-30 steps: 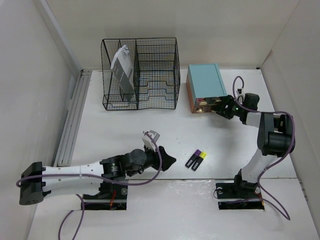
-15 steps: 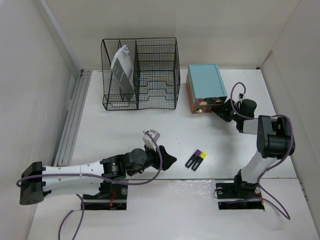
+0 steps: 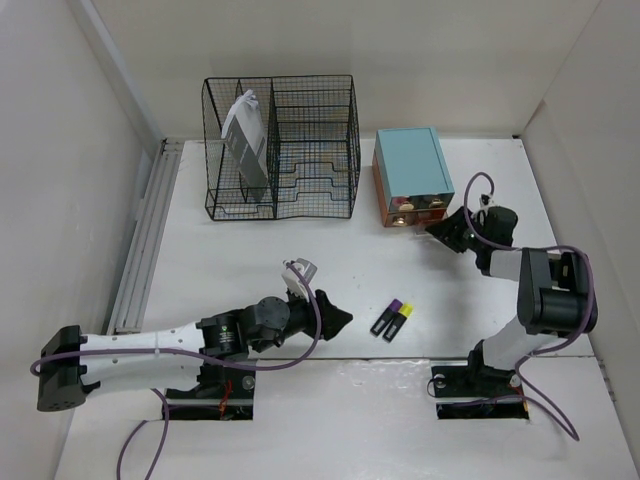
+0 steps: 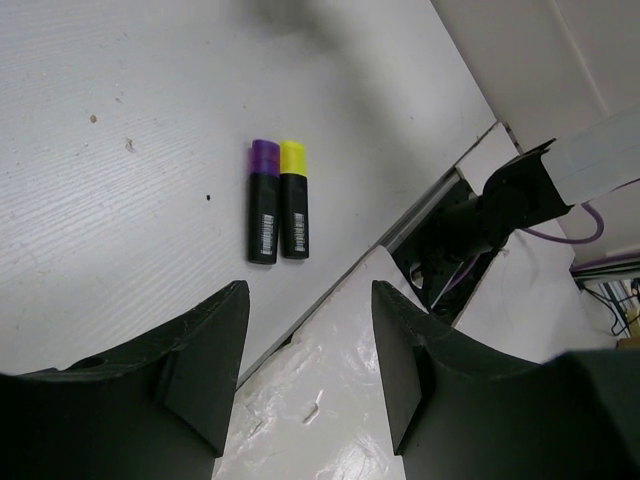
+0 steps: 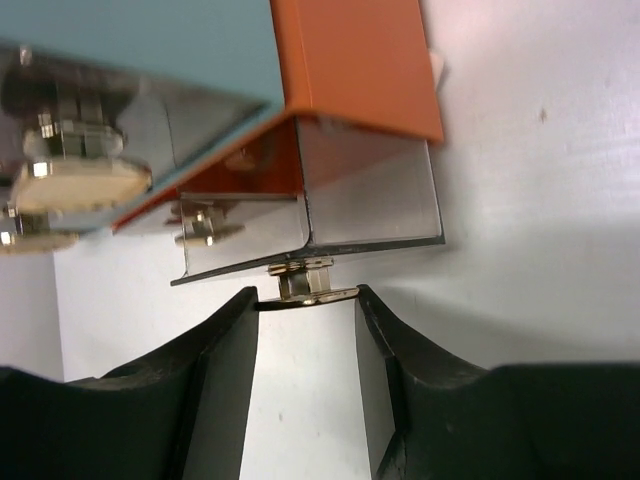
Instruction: Organize the desk
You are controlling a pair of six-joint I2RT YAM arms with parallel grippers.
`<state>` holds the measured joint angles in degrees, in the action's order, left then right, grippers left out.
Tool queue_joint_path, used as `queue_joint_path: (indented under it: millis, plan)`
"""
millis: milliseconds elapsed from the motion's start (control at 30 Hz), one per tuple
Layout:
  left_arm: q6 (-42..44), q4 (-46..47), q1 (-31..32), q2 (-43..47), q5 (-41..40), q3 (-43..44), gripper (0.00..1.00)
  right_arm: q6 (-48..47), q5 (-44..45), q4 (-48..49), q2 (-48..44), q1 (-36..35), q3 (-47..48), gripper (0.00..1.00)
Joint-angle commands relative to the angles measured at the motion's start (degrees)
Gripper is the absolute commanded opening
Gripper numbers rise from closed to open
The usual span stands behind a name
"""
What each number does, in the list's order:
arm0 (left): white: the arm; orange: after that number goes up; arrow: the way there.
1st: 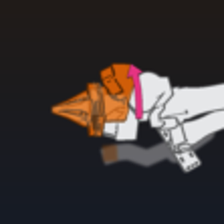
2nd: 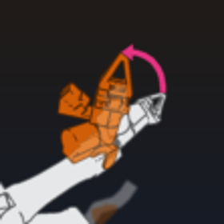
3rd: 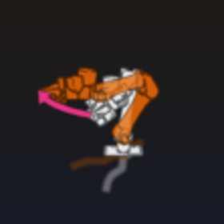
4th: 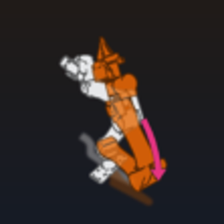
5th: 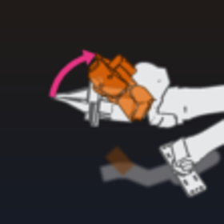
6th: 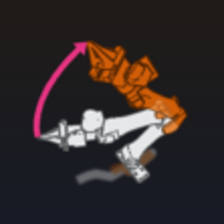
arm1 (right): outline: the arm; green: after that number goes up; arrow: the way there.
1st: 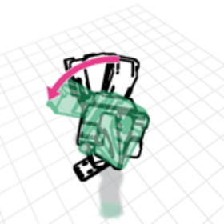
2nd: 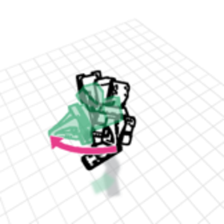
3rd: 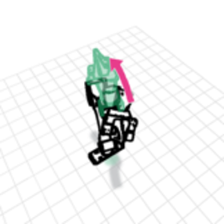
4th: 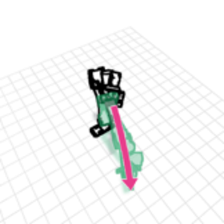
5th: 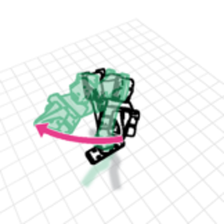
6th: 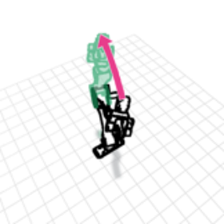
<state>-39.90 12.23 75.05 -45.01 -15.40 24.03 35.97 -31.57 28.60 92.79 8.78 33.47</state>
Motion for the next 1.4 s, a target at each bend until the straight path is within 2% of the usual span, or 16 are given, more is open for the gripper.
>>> queue_joint_path:
  millis: [0,133,300,367,433,467,567,833,900,967,1000,1033,1100,1133,1200,1367]
  plan:
    - [-0.1,1.5,0.3,1.2,0.1,2.3,0.48,-6.5,-3.4,-3.9,-5.6,1.2,-0.5,0.3]
    - [-0.1,1.5,0.3,1.2,0.1,2.3,0.48,-13.4,-6.4,-16.5,-7.5,3.2,0.1,0.32]
    - [0.4,1.5,0.3,1.2,0.1,2.3,0.48,-17.2,-7.3,-22.2,-7.5,3.8,1.2,0.34]
    - [0.4,1.5,0.3,1.2,0.1,2.3,0.48,-17.2,-7.3,-22.2,-7.5,3.8,1.2,0.54]
    - [1.0,1.5,0.3,0.6,0.1,2.3,0.48,-17.2,-9.1,-22.2,-6.1,3.8,1.9,0.62]
    - [1.0,1.5,0.3,0.6,0.1,2.9,0.48,-17.2,-10.5,-22.2,-6.0,3.8,1.9,0.72]
    - [1.0,1.5,0.3,0.1,0.1,3.0,0.48,-18.4,-15.2,-22.2,-7.4,3.8,1.9,0.79]
    - [3.7,4.6,0.3,-7.9,0.7,4.0,0.48,-23.6,-30.5,-31.5,-20.9,3.8,5.1,0.79]
    - [5.5,5.4,0.3,-12.4,0.7,5.6,0.48,-25.1,-33.2,-32.0,-24.0,3.8,6.7,0.74]
    - [7.3,6.1,0.3,-15.4,1.3,7.5,0.48,-26.2,-36.4,-32.5,-26.0,3.8,7.9,0.57]
    - [9.4,6.1,0.3,-18.7,1.3,8.2,0.48,-29.0,-37.3,-33.6,-27.0,3.8,8.9,0.48]
    - [10.6,6.7,0.3,-20.4,2.1,8.9,0.5,-31.0,-37.3,-34.7,-28.5,3.8,11.9,0.18]
    - [12.9,6.7,0.3,-25.6,2.1,11.2,0.53,-40.0,-32.2,-46.6,-29.2,2.2,17.3,0.02]
    - [14.9,6.7,0.3,-27.5,2.1,12.2,0.53,-48.0,-29.8,-49.6,-29.2,1.5,22.3,0.0]
    - [16.3,7.2,0.3,-30.8,1.6,14.5,0.54,-53.0,-26.4,-54.9,-29.2,1.5,25.2,0.0]
    - [18.6,5.3,0.3,-41.3,-1.3,20.3,0.53,-56.4,-28.4,-57.5,-31.4,1.5,26.6,0.06]
